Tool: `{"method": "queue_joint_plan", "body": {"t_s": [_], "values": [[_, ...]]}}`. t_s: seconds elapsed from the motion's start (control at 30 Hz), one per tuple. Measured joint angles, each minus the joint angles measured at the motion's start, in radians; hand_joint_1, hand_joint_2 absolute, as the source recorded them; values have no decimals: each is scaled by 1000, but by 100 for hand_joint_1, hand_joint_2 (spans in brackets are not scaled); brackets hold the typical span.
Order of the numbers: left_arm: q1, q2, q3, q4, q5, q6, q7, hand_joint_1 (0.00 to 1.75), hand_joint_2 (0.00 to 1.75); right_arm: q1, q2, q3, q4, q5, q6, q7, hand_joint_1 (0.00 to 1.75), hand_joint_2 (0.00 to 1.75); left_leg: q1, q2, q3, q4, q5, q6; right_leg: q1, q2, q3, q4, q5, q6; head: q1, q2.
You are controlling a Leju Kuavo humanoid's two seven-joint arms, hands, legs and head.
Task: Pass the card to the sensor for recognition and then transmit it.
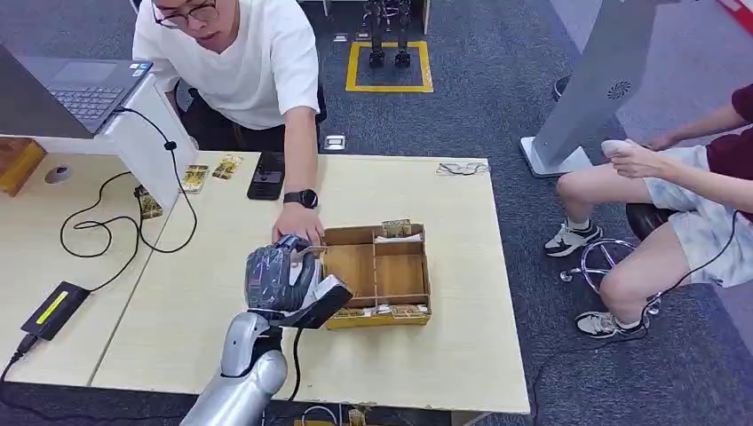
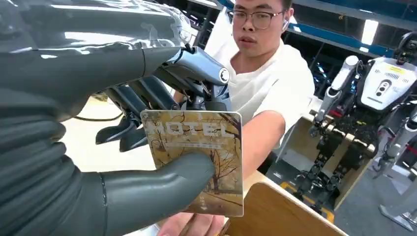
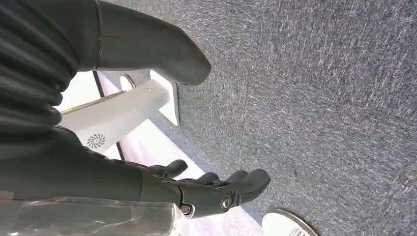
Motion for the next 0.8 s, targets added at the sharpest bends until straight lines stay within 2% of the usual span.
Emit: {"method": "queue_joint_plan", "body": {"t_s": [0.57,0.63,0.8], "values": [[4,0,0,1,8,6,1,175,175,0,0,-10,0,0,0,-6,0,175,0,0,-1,0,0,0,0,0,-1,0,0,0,0,0],[2,0,0,10,3,6,11,175,175,-1,0,-10,2,0,0,-6,0,175,0,0,-1,0,0,0,0,0,-1,0,0,0,0,0],[-21,10,9,69,-75,21,84,175,175,-3,0,-9,5,0,2,2,0,175,0,0,-1,0,0,0,0,0,-1,0,0,0,0,0]]}}
